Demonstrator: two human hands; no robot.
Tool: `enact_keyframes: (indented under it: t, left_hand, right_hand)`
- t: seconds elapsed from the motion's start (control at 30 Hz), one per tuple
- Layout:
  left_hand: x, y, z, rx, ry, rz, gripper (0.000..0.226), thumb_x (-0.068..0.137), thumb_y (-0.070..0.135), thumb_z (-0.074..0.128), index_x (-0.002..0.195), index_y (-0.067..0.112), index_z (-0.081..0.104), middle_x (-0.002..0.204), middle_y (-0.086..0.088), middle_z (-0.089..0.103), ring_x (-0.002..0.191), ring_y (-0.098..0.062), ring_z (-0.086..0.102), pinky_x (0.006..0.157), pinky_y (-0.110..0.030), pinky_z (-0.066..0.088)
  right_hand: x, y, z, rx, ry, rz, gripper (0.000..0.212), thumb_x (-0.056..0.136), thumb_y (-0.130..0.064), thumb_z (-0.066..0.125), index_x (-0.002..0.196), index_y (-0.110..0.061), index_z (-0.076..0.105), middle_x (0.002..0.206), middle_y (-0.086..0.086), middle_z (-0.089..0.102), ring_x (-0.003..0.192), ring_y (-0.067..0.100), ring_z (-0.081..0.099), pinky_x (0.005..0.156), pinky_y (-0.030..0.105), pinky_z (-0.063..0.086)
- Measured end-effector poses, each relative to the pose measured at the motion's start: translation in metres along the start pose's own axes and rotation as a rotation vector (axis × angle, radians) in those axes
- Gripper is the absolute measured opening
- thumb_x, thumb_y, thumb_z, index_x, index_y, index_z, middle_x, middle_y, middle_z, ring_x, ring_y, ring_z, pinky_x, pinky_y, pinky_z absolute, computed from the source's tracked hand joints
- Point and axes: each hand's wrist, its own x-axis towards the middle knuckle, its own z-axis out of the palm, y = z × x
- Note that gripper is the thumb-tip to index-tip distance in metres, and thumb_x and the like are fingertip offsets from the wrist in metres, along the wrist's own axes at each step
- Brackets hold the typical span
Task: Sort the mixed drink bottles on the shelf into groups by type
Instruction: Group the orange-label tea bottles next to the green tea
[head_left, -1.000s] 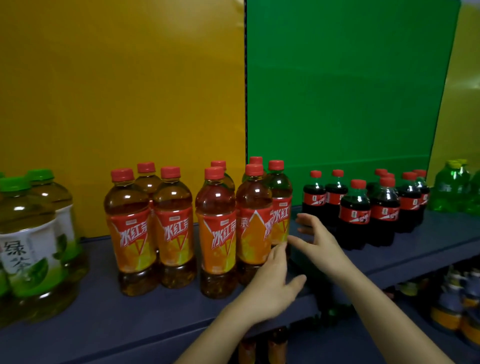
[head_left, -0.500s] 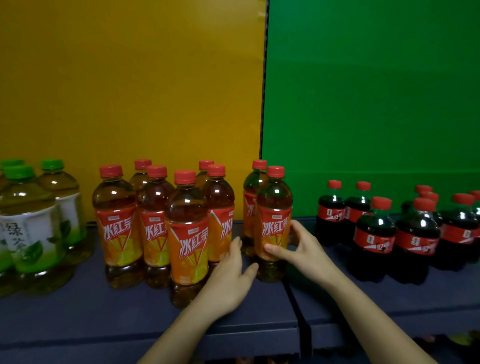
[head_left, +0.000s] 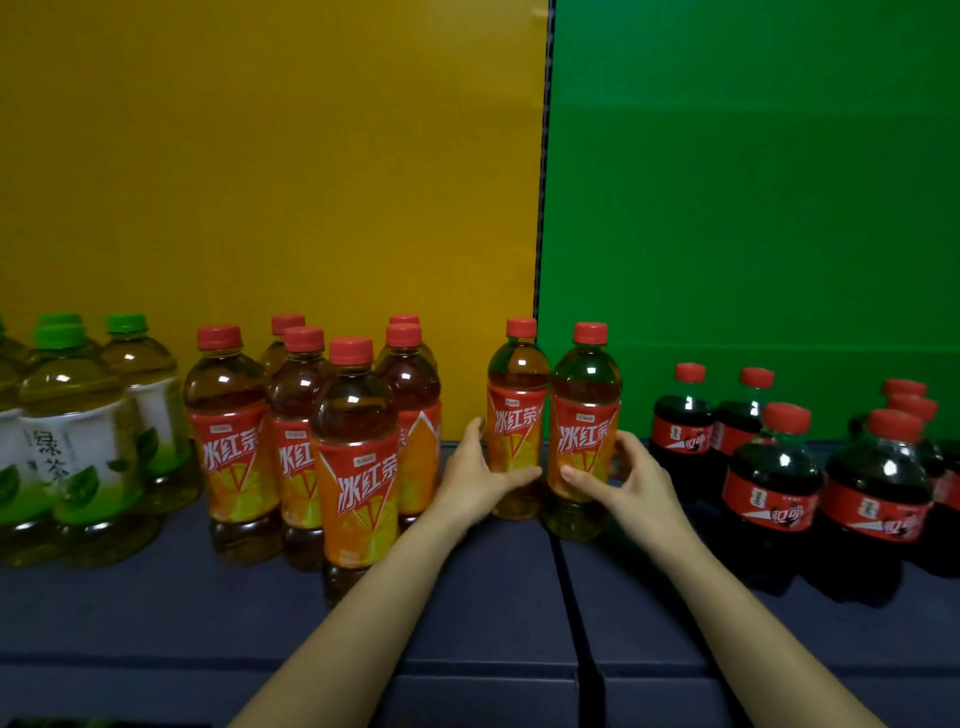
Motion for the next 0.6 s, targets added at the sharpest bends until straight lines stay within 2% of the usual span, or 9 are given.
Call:
enact_keyframes:
  t: [0.1,0.17,0.27,0.37,0.6]
  left_hand:
    - [0.008,-0.002,0.003,-0.005,0.014,0.009,0.066,0.075,0.019,0.075,0.13,0.017,0.039,0.129,-0.004,0.054,0.12,-0.019,0.052,0.1,-0.038,0.045]
    - [0.01,-0.005,0.003,-0.002,0.044,0.026,0.067,0.077,0.018,0.074,0.132,0.015,0.036,0.128,-0.003,0.054,0.12,-0.021,0.052,0.101,-0.04,0.045]
    - [0.012,-0.01,0.0,-0.036,0.11,0.02,0.079,0.077,0.015,0.074,0.138,0.011,0.024,0.129,-0.003,0.049,0.121,-0.021,0.049,0.103,-0.041,0.043]
    - [0.016,-0.015,-0.007,-0.065,0.149,-0.012,0.077,0.075,0.014,0.075,0.136,0.01,0.028,0.133,-0.009,0.05,0.12,-0.023,0.051,0.102,-0.043,0.044]
    - [0.02,-0.021,-0.022,-0.118,0.2,-0.029,0.072,0.077,0.011,0.073,0.135,0.012,0.031,0.132,-0.01,0.051,0.121,-0.025,0.051,0.103,-0.045,0.043]
  right_hand:
    - [0.008,0.007,0.001,-0.023,-0.011,0.01,0.063,0.071,-0.029,0.077,0.125,-0.018,0.047,0.105,-0.008,0.06,0.092,-0.002,0.057,0.076,0.014,0.045]
    - [0.013,0.008,0.003,-0.031,-0.026,0.008,0.066,0.071,-0.03,0.077,0.127,-0.016,0.045,0.11,-0.005,0.06,0.094,0.002,0.057,0.076,0.013,0.044]
    - [0.019,0.007,0.011,-0.03,-0.054,0.01,0.065,0.072,-0.03,0.076,0.127,-0.017,0.045,0.11,-0.006,0.058,0.093,-0.001,0.055,0.072,0.01,0.043]
    - [0.024,0.006,0.022,-0.037,-0.063,0.01,0.065,0.072,-0.029,0.076,0.127,-0.016,0.045,0.109,-0.007,0.058,0.091,0.0,0.055,0.074,0.013,0.043]
    - [0.037,0.004,0.044,-0.044,-0.095,0.022,0.066,0.075,-0.027,0.074,0.132,-0.014,0.042,0.121,0.002,0.057,0.103,0.011,0.053,0.086,0.024,0.043]
